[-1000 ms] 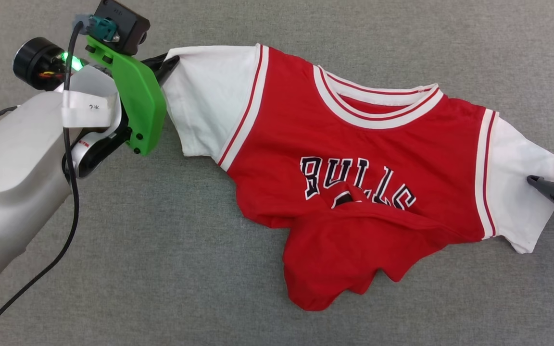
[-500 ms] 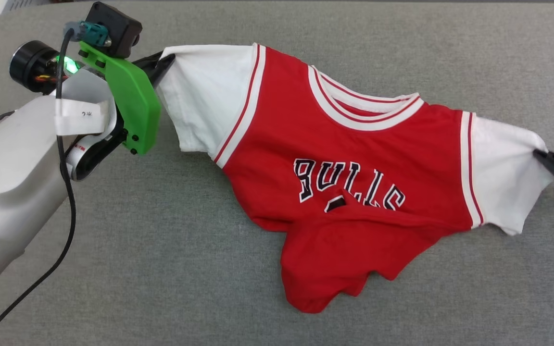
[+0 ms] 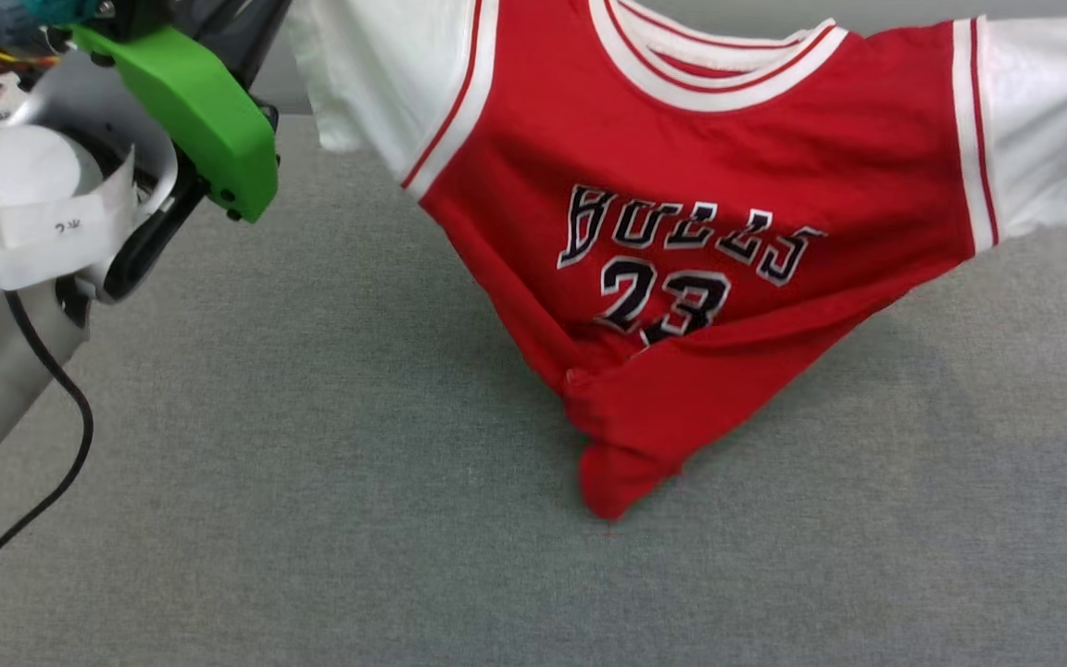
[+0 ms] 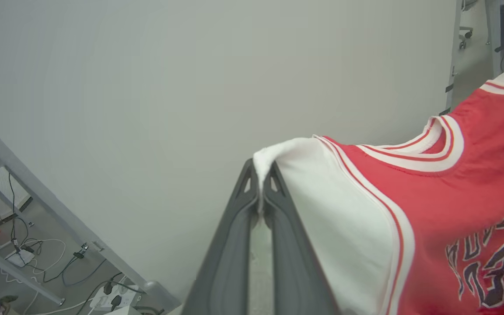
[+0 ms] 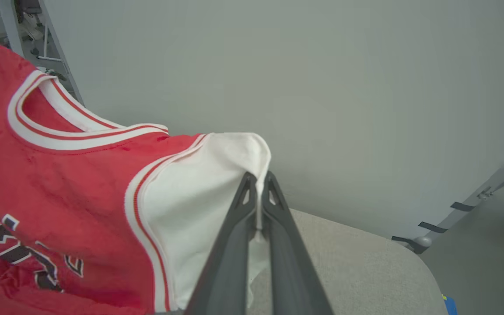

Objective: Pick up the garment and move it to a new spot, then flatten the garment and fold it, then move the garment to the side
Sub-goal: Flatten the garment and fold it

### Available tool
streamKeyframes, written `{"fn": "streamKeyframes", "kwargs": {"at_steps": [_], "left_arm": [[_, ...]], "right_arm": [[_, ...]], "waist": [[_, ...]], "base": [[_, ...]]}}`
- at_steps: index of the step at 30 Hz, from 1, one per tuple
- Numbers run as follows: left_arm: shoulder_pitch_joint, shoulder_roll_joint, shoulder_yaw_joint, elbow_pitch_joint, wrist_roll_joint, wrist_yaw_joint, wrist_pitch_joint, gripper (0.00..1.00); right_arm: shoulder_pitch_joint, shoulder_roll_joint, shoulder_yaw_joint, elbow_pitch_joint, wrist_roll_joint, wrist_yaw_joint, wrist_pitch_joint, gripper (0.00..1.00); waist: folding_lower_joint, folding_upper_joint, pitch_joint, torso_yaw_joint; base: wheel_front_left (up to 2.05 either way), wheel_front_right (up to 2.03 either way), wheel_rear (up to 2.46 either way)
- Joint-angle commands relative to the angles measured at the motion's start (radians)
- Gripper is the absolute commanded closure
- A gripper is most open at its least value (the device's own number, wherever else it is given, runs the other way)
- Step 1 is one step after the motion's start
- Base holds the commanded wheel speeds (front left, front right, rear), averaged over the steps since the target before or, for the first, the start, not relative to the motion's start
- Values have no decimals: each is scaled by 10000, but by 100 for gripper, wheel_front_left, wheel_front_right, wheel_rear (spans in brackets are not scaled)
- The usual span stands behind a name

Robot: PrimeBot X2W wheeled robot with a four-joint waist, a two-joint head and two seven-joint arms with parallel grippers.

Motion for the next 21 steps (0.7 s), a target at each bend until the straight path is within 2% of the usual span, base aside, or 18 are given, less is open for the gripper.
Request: {"fn": "streamKeyframes", "kwargs": {"at_steps": [1, 4, 10, 16, 21], "left_arm": [[-281, 69, 146, -136, 137, 147, -92, 100], [-628, 40, 305, -323, 218, 264, -89, 100], [-1509, -318, 517, -154, 349, 233, -15, 100], [-2568, -853, 848, 495, 244, -79, -84, 100], [-3769, -1343, 1148, 1453, 319, -371, -251, 100]], "right_arm": [[-298, 0, -154, -211, -143, -7, -134, 100], [-593, 107, -485, -617, -326, -7, -212, 100], [-1400, 327, -792, -938, -662, -7, -16, 100], [-2605, 583, -686, -701, -1002, -7, 244, 100], [-4325, 989, -335, 114, -1448, -7, 340, 100]], "waist": [[1, 0, -257, 50], [1, 0, -389, 69], [1, 0, -343, 51], [1, 0, 366, -53], [1, 0, 1370, -204]], "base": [[0, 0, 0], [0, 0, 0], [0, 0, 0], [0, 0, 0], [0, 0, 0]]}}
